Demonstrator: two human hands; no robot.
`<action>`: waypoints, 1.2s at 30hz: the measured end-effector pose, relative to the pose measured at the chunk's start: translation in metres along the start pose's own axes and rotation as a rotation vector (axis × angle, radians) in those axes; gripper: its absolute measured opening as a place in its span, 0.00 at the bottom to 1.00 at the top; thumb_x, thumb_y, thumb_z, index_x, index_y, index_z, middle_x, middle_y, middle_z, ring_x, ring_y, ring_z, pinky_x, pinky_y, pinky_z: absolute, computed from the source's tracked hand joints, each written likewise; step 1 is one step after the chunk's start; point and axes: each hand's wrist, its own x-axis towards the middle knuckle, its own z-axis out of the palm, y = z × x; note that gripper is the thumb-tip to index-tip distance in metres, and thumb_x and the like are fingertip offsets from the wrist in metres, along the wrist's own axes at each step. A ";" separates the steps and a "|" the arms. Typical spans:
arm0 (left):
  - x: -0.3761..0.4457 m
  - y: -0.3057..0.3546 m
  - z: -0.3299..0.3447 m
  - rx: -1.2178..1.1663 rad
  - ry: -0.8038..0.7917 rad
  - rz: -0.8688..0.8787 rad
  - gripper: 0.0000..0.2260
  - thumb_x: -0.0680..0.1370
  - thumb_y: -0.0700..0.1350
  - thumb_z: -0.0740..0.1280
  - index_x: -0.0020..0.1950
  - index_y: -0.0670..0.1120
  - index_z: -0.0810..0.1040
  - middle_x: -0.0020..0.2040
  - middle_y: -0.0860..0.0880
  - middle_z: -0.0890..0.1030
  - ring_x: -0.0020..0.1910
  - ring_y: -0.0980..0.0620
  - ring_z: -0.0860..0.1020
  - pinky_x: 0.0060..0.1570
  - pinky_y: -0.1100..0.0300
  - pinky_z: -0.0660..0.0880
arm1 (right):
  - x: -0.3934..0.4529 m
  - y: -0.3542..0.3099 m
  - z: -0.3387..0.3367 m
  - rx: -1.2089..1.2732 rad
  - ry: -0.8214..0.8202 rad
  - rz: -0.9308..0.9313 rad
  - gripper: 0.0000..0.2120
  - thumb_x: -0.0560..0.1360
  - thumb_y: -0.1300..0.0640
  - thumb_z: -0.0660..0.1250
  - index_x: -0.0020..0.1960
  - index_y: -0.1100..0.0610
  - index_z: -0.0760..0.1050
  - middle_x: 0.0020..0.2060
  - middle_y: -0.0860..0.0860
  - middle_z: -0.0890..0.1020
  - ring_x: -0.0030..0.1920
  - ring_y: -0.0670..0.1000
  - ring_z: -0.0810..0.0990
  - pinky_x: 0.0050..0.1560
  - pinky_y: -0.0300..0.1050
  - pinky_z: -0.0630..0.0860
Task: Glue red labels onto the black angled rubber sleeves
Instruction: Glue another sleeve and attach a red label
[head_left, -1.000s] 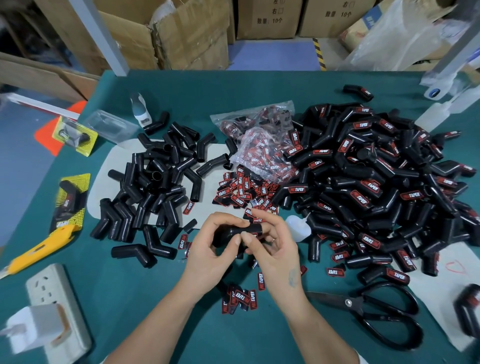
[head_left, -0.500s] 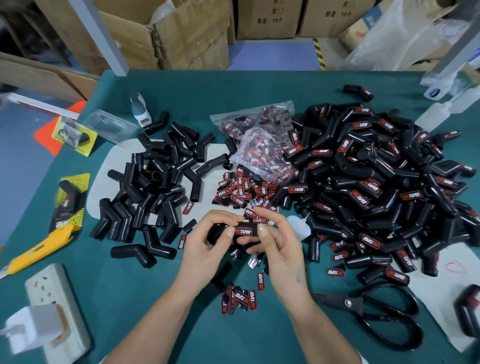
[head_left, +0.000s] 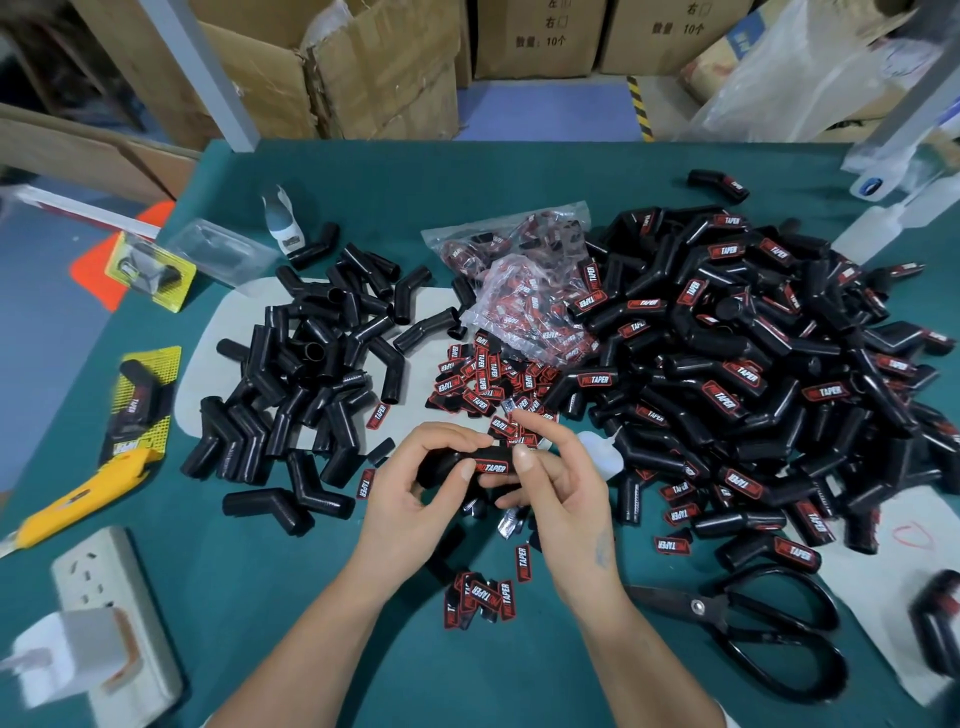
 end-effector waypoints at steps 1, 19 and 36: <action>0.000 0.000 0.000 0.007 0.002 0.000 0.10 0.81 0.40 0.68 0.57 0.56 0.80 0.56 0.53 0.85 0.59 0.49 0.83 0.62 0.62 0.75 | 0.000 0.000 0.000 -0.001 0.001 0.004 0.15 0.82 0.50 0.68 0.68 0.45 0.77 0.46 0.56 0.88 0.48 0.56 0.88 0.44 0.41 0.82; 0.001 -0.007 -0.001 0.153 -0.012 0.109 0.06 0.80 0.39 0.72 0.54 0.43 0.88 0.58 0.50 0.82 0.56 0.49 0.84 0.60 0.61 0.77 | -0.001 0.003 0.001 -0.033 0.005 -0.008 0.15 0.83 0.57 0.66 0.68 0.46 0.78 0.45 0.56 0.87 0.46 0.55 0.87 0.43 0.43 0.82; 0.006 -0.006 -0.012 0.071 0.004 -0.014 0.07 0.81 0.45 0.70 0.54 0.51 0.88 0.57 0.55 0.83 0.55 0.53 0.83 0.51 0.63 0.78 | -0.002 0.001 0.002 0.013 -0.037 0.001 0.15 0.84 0.63 0.64 0.68 0.53 0.77 0.49 0.58 0.85 0.51 0.59 0.88 0.49 0.47 0.85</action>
